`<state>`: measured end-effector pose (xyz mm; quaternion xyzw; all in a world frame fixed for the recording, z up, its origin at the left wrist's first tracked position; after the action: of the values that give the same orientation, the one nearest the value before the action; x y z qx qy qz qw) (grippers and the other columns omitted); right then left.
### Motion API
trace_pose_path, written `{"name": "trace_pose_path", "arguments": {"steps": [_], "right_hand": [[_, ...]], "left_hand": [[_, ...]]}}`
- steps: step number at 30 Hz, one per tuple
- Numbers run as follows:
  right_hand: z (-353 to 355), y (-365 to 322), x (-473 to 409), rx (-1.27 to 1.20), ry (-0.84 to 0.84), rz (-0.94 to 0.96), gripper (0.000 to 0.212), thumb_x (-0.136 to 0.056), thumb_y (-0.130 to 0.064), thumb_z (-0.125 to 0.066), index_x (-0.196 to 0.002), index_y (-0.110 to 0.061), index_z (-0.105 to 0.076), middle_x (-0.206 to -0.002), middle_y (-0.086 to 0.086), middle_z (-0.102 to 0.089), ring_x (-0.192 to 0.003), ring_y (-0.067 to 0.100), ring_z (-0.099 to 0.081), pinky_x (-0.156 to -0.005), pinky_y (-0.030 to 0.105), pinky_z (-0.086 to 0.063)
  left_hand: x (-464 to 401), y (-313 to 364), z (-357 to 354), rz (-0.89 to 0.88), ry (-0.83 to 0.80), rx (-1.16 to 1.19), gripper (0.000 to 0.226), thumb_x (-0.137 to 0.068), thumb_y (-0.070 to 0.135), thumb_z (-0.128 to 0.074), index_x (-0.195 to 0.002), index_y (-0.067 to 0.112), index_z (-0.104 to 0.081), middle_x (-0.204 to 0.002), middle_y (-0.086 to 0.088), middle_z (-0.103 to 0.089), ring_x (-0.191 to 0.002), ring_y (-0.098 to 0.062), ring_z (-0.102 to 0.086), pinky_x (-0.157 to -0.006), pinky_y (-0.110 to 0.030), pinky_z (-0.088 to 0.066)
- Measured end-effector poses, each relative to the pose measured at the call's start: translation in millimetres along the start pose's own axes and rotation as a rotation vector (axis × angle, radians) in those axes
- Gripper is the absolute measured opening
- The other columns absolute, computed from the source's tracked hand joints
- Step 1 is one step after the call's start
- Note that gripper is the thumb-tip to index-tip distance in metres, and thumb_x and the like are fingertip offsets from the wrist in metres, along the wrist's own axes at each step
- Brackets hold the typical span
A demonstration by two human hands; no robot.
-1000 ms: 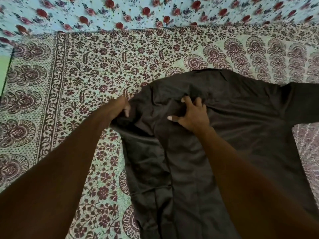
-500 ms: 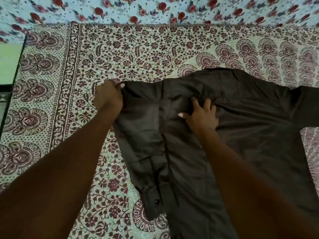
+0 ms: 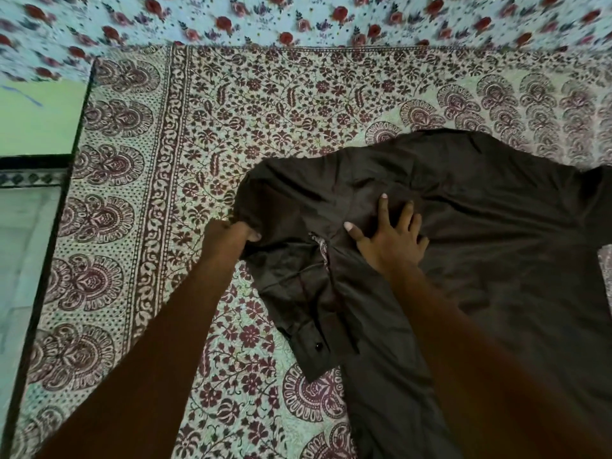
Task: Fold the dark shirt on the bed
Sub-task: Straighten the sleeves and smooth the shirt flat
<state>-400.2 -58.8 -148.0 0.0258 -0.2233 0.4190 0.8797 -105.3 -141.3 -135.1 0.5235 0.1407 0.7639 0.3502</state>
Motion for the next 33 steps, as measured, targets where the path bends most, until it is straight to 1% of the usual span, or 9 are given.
{"name": "trace_pose_path", "arguments": {"steps": [3,8,11,13,16,19,24,29,33], "right_hand": [[2,-11,10,0.022,0.081,0.051,0.085,-0.089,-0.079,-0.035,-0.159,-0.041,-0.005,-0.168,0.012,0.010,-0.153,0.038,0.007,-0.116,0.066,-0.010],[-10,-41,26,0.043,0.103,0.273,0.057,-0.102,-0.050,-0.040,-0.156,-0.045,-0.020,-0.166,0.006,-0.012,-0.151,0.034,-0.011,-0.113,0.065,-0.022],[-16,-42,26,-0.014,0.051,0.217,0.053,-0.104,-0.047,-0.038,-0.154,-0.048,-0.022,-0.168,0.002,-0.010,-0.153,0.031,-0.008,-0.114,0.064,-0.020],[-13,-45,26,-0.018,0.013,0.186,0.053,-0.104,-0.045,-0.038,-0.155,-0.048,-0.022,-0.168,0.003,-0.008,-0.154,0.031,-0.006,-0.115,0.064,-0.017],[-3,-61,29,0.008,0.043,0.179,0.051,-0.102,-0.041,-0.043,-0.152,-0.036,-0.034,-0.164,0.011,-0.017,-0.150,0.038,-0.014,-0.114,0.065,-0.020],[3,-88,36,0.046,0.111,0.297,0.043,-0.101,-0.036,-0.046,-0.143,-0.027,-0.045,-0.153,0.014,-0.032,-0.142,0.040,-0.027,-0.111,0.065,-0.026],[-14,-123,44,-0.019,0.020,0.338,0.046,-0.100,-0.050,-0.047,-0.141,-0.029,-0.050,-0.152,0.016,-0.031,-0.139,0.043,-0.027,-0.113,0.062,-0.029],[-25,-136,48,-0.039,0.003,0.254,0.062,-0.091,-0.065,-0.053,-0.139,-0.024,-0.050,-0.159,0.019,-0.026,-0.144,0.046,-0.022,-0.111,0.061,-0.035],[-29,-136,50,0.040,-0.001,0.263,0.068,-0.089,-0.061,-0.059,-0.144,-0.025,-0.040,-0.161,0.021,-0.022,-0.147,0.047,-0.019,-0.111,0.062,-0.035]], "left_hand": [[4,-3,14,-0.193,0.051,0.100,0.011,-0.090,0.012,-0.069,-0.100,0.011,-0.064,-0.115,-0.019,-0.069,-0.096,-0.033,-0.067,-0.086,-0.045,-0.057],[6,38,56,-0.573,0.313,-0.484,0.031,-0.094,0.012,-0.056,-0.124,0.010,-0.065,-0.115,-0.025,-0.067,-0.110,-0.044,-0.062,-0.091,-0.046,-0.051],[-3,34,78,-0.479,0.276,-0.586,0.029,-0.093,0.034,-0.064,-0.113,0.014,-0.069,-0.110,-0.020,-0.069,-0.107,-0.043,-0.064,-0.086,-0.044,-0.051],[-9,21,87,-0.262,0.149,-0.282,0.020,-0.091,0.025,-0.067,-0.100,0.007,-0.069,-0.099,-0.014,-0.074,-0.109,-0.041,-0.064,-0.086,-0.040,-0.049],[-3,-19,96,0.096,-0.064,-0.062,0.022,-0.084,-0.002,-0.066,-0.106,-0.004,-0.064,-0.115,-0.021,-0.068,-0.117,-0.043,-0.059,-0.091,-0.043,-0.051],[9,-40,107,-0.043,-0.127,-0.103,0.025,-0.077,0.003,-0.079,-0.100,-0.002,-0.070,-0.099,-0.018,-0.072,-0.089,-0.029,-0.068,-0.073,-0.031,-0.054],[-3,-34,123,-0.093,-0.035,0.534,0.017,-0.095,0.007,-0.062,-0.108,0.018,-0.059,-0.106,-0.011,-0.069,-0.089,-0.028,-0.069,-0.066,-0.043,-0.061],[-20,-10,168,-0.348,0.383,-0.161,0.032,-0.097,0.028,-0.063,-0.111,-0.001,-0.064,-0.115,-0.027,-0.065,-0.111,-0.041,-0.061,-0.092,-0.043,-0.047],[-32,-4,191,-0.355,0.434,-0.217,0.043,-0.102,0.036,-0.054,-0.113,-0.005,-0.062,-0.119,-0.029,-0.063,-0.115,-0.043,-0.059,-0.091,-0.041,-0.044]]}}
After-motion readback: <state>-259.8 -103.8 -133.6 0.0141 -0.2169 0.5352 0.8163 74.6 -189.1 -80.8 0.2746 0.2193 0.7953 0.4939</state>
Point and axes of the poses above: each hand's wrist, its own x-axis away from the middle knuckle, its own z-axis out of the back of the hand, y = z × x, the point moved 5 cm from there along -x, towards the middle knuckle
